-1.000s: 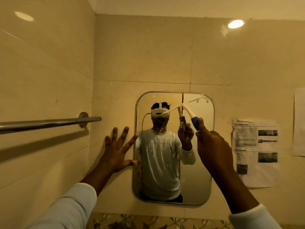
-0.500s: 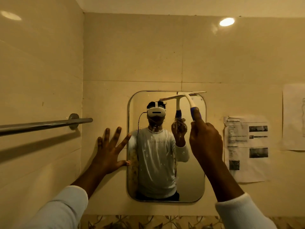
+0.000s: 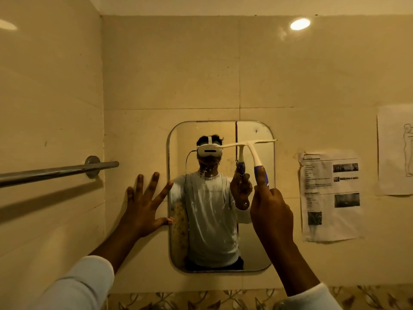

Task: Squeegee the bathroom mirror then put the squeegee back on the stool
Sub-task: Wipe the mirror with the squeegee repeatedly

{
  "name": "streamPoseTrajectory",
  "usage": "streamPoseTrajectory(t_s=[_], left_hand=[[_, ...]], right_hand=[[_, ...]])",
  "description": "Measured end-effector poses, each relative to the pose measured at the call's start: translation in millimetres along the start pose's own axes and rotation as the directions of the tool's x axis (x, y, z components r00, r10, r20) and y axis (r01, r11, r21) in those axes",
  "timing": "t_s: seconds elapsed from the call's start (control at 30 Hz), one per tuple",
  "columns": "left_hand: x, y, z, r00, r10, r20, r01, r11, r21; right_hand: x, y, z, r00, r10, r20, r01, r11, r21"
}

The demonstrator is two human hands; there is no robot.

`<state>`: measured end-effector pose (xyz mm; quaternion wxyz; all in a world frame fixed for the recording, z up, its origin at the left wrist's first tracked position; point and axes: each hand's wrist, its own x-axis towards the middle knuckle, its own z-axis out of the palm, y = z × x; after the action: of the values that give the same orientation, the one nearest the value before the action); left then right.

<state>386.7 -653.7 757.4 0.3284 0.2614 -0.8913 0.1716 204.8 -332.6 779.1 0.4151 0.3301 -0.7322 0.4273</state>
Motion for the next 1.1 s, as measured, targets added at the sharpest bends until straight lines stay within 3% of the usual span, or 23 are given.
streamPoseTrajectory(t_s=[0.23,0.37,0.43,0.53,0.63,0.7,0.83,1.1], left_hand=[[1,0,-1,1.0,-0.006,0.018,0.006,1.0,0.015],[0,1,-2,1.0,-0.008,0.028,0.007,1.0,0.014],[0,1,-2,0.999,-0.009,0.031,0.009,1.0,0.015],[-1,1,-3,1.0,-0.007,0.028,0.006,1.0,0.009],[-1,1,-2,1.0,0.001,0.021,-0.001,1.0,-0.001],[-1,1,-2,1.0,0.003,0.017,-0.002,1.0,-0.006],[0,1,-3,1.0,-0.006,0.022,0.005,1.0,0.008],[0,0,-1,1.0,-0.011,0.015,0.011,1.0,0.019]], right_hand=[[-46,31,18,0.998,0.045,0.039,-0.045,0.999,-0.011],[-55,22,4,0.992,0.126,-0.005,-0.123,0.976,0.181],[-36,13,-4,0.978,0.207,-0.015,-0.193,0.932,0.307],[2,-2,-14,0.977,0.212,0.008,-0.189,0.853,0.487],[34,-17,-19,0.965,0.204,0.164,-0.26,0.656,0.709],[51,-26,-18,0.94,0.225,0.258,-0.34,0.528,0.779],[72,-40,-18,0.897,0.299,0.325,-0.423,0.375,0.825],[77,-45,-8,0.861,0.362,0.357,-0.484,0.37,0.793]])
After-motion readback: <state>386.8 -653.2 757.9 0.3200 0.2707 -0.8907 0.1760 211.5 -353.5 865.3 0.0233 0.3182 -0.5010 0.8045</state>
